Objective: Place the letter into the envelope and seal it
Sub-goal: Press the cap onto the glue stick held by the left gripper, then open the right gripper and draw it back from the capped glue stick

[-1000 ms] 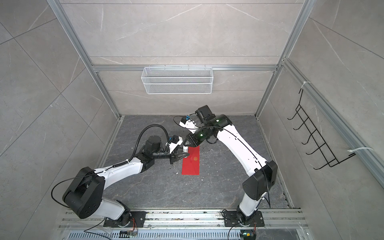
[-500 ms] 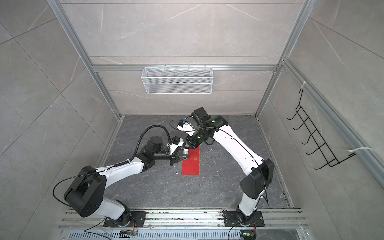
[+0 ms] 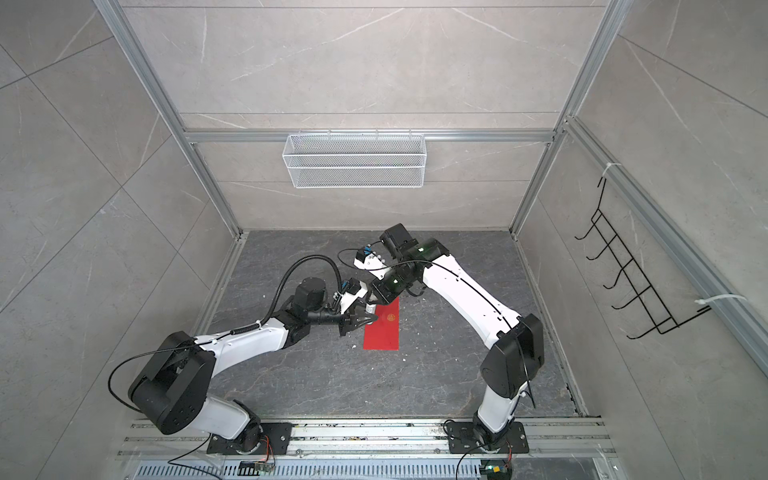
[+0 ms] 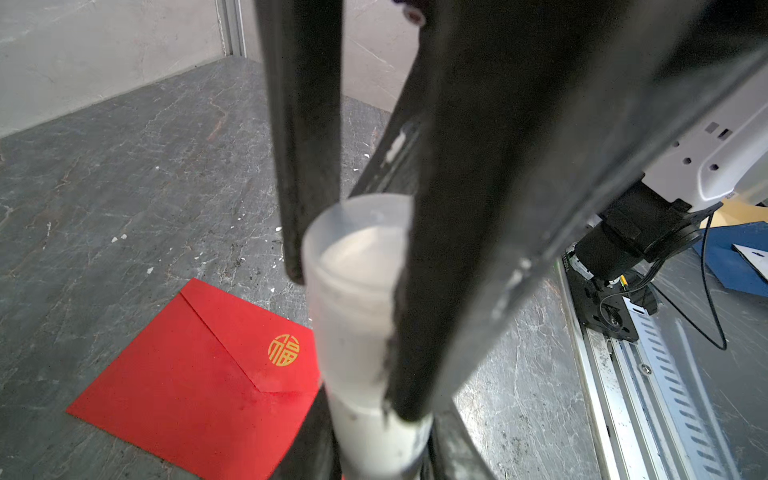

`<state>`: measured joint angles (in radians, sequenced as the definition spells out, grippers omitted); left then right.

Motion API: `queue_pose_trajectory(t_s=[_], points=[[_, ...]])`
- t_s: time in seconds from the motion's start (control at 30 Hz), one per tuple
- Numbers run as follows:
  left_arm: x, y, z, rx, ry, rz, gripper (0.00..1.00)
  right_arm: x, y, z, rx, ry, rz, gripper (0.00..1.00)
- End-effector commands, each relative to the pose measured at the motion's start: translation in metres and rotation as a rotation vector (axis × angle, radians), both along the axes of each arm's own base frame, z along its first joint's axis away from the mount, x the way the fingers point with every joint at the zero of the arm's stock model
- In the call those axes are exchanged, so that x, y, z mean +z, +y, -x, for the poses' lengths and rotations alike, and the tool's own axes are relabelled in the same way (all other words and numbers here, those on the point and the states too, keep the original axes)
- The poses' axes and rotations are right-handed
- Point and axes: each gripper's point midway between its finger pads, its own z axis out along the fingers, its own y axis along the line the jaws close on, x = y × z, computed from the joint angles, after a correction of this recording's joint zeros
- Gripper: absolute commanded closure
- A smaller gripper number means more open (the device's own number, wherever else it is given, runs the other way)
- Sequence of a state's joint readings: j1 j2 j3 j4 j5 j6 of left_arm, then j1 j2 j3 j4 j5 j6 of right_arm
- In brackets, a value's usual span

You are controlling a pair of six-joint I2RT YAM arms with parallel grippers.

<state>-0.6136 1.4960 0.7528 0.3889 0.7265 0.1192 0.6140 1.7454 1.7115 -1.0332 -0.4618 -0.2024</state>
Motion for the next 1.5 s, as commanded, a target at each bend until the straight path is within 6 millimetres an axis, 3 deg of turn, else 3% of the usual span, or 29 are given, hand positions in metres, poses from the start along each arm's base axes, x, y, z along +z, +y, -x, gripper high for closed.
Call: queue_pose_trajectory(t_s=[0.0,0.33,0.53,0.67,0.93,1.23,1.47], points=[[0.119,-0.01,-0.018,0.025,-0.375,0.271,1.0,-0.037,0.006,0.053,0.072,0.231,0.057,0.79],[0.13,-0.007,-0.021,0.053,-0.406,0.303,1.0,-0.061,0.01,0.067,0.06,0.305,0.058,0.78],[0.13,-0.006,-0.021,0.054,-0.4,0.307,1.0,-0.051,0.013,0.058,0.052,0.254,0.045,0.78],[0.125,-0.007,-0.02,0.047,-0.382,0.295,1.0,-0.024,0.015,0.039,0.02,0.13,0.02,0.77],[0.105,-0.009,-0.017,0.021,-0.323,0.239,1.0,0.065,0.012,0.001,-0.105,-0.184,-0.121,0.69],[0.095,-0.012,-0.019,0.005,-0.291,0.216,1.0,0.129,-0.001,-0.015,-0.209,-0.384,-0.24,0.26],[0.095,-0.014,-0.02,0.003,-0.284,0.216,1.0,0.151,-0.023,-0.02,-0.307,-0.511,-0.29,0.08]])
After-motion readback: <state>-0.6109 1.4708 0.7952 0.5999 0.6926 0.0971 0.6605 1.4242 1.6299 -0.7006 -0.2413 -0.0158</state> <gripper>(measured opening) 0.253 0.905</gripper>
